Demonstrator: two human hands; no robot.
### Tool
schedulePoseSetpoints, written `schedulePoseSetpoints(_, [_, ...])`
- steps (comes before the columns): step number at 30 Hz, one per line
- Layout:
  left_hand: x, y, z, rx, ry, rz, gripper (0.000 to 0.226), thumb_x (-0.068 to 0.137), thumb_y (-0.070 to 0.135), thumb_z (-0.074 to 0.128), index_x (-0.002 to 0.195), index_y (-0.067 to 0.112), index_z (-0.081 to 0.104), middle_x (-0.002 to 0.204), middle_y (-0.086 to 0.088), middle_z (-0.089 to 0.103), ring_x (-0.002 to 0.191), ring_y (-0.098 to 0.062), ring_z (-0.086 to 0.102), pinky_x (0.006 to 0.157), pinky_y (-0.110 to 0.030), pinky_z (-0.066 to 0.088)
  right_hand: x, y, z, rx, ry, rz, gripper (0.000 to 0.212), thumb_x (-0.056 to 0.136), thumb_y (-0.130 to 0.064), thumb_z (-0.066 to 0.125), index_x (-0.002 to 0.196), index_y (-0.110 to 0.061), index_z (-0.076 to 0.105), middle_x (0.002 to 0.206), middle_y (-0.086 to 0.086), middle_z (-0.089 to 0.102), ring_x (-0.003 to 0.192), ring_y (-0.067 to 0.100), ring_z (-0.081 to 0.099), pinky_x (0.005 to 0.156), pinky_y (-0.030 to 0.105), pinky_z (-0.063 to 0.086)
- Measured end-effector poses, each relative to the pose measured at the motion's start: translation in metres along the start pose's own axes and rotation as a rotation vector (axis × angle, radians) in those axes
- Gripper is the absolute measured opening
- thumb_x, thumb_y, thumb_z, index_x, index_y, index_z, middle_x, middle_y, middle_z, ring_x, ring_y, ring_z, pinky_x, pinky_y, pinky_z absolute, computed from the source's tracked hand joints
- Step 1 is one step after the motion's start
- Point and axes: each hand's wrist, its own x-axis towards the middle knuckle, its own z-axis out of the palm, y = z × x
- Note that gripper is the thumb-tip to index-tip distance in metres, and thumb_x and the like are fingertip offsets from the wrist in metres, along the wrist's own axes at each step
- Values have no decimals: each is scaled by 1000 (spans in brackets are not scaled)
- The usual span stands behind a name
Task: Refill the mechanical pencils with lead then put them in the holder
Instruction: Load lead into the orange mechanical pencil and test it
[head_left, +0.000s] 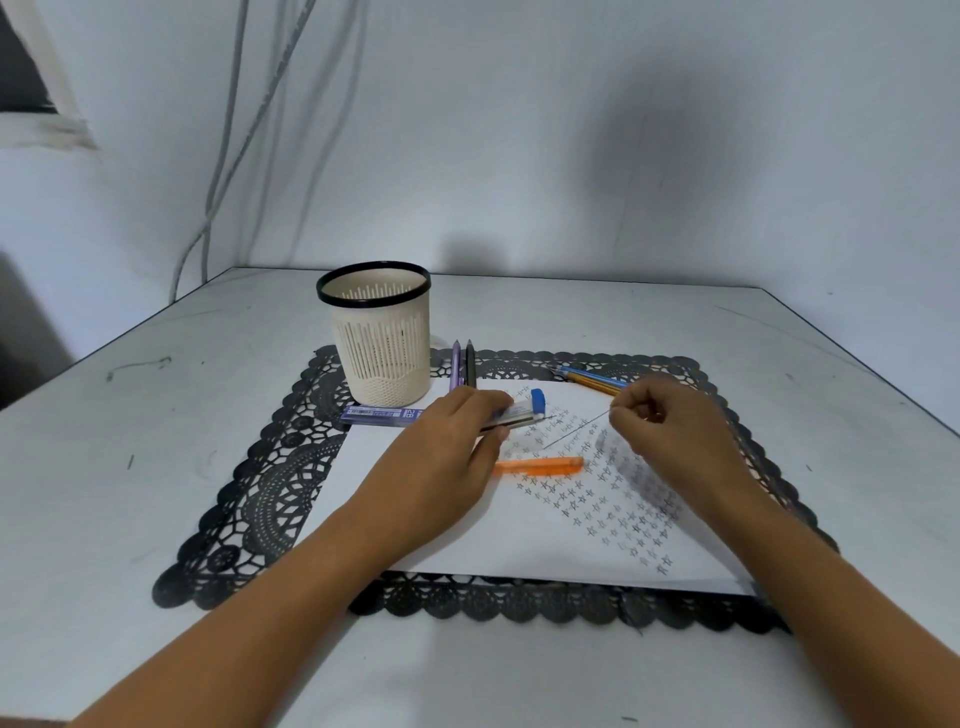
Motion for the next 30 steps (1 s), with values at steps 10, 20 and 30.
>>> schedulePoseSetpoints(10, [0, 0, 0, 8, -13, 10, 28, 93, 19, 49, 118, 11, 54, 111, -1, 57, 100, -15, 55, 84, -27, 45, 2, 8, -4, -467, -232, 13, 9, 81, -16, 61, 75, -22, 59, 78, -10, 59, 72, 4, 53, 71, 26, 48])
schedulePoseSetpoints(20, [-1, 0, 1, 8, -20, 10, 29, 91, 22, 48, 117, 11, 55, 108, -1, 58, 98, -15, 55, 81, -20, 40, 3, -2, -13, -400, -148, -32, 12, 89, -22, 59, 94, -19, 69, 83, -11, 63, 69, -4, 52, 56, 9, 33])
schedulePoseSetpoints(30, [0, 9, 2, -96, -3, -16, 25, 90, 25, 54, 114, 15, 55, 101, 3, 59, 80, -2, 45, 69, -17, 38, -20, -23, 9, 260, -331, -48, 20, 85, -17, 64, 103, -20, 69, 83, 0, 72, 72, 8, 68, 67, 20, 55])
